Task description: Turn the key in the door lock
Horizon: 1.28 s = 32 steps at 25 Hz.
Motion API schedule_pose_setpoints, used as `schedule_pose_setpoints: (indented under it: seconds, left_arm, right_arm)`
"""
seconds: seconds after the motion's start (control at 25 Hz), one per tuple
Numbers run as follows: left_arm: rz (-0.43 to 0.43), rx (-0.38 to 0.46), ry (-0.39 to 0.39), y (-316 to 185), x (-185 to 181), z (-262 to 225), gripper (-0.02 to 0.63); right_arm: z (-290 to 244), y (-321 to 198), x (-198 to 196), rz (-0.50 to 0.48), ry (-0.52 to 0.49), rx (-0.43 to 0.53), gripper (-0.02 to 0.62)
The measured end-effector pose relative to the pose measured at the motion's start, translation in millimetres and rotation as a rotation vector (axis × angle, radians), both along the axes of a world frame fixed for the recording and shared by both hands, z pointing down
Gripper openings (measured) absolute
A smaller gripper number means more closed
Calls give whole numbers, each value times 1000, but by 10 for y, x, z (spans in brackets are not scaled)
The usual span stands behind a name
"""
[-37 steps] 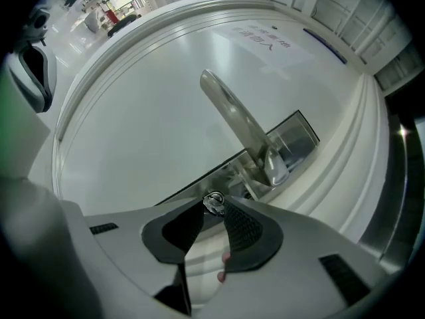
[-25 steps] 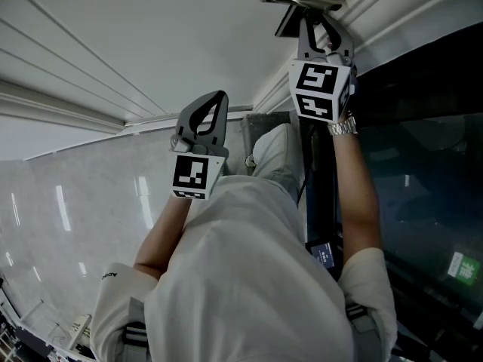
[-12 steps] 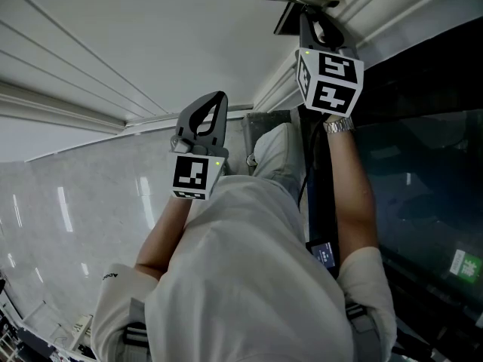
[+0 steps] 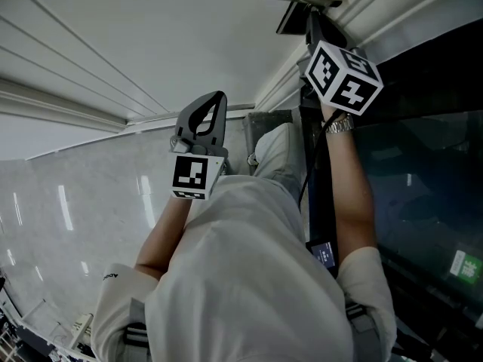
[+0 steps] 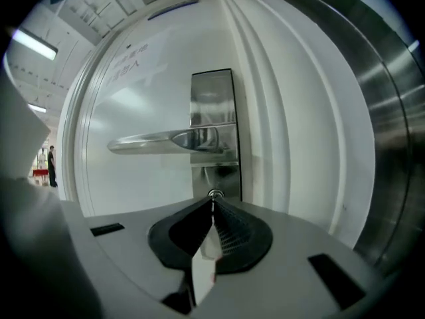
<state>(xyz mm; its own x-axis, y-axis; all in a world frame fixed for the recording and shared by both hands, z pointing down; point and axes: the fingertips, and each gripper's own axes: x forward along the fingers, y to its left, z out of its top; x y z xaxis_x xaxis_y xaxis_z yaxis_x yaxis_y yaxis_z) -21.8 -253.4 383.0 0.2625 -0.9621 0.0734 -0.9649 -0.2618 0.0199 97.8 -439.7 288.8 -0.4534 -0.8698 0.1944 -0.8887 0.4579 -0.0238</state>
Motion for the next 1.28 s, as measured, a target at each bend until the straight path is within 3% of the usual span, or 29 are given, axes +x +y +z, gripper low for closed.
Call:
schedule_pose_setpoints:
  seconds: [0.24, 0.72, 0.96, 1.08, 1.28]
  left_arm:
    - [3, 8, 0, 29, 3, -9, 9]
    - [6, 5, 4, 53, -9, 3, 9]
    - [4, 9, 3, 68, -17, 1, 9]
    - [2, 9, 4, 73, -24, 3, 9]
    - [-5, 13, 9, 78, -52, -19, 9]
  right_arm:
    - [19, -11, 40, 0, -246, -124, 12]
    - [82, -35, 93, -33, -886, -427, 12]
    - [125, -60, 129, -65, -1109, -526, 12]
    - [130, -64, 124, -66, -1159, -546, 14]
    - [109, -48, 118, -28, -1051, -490, 14]
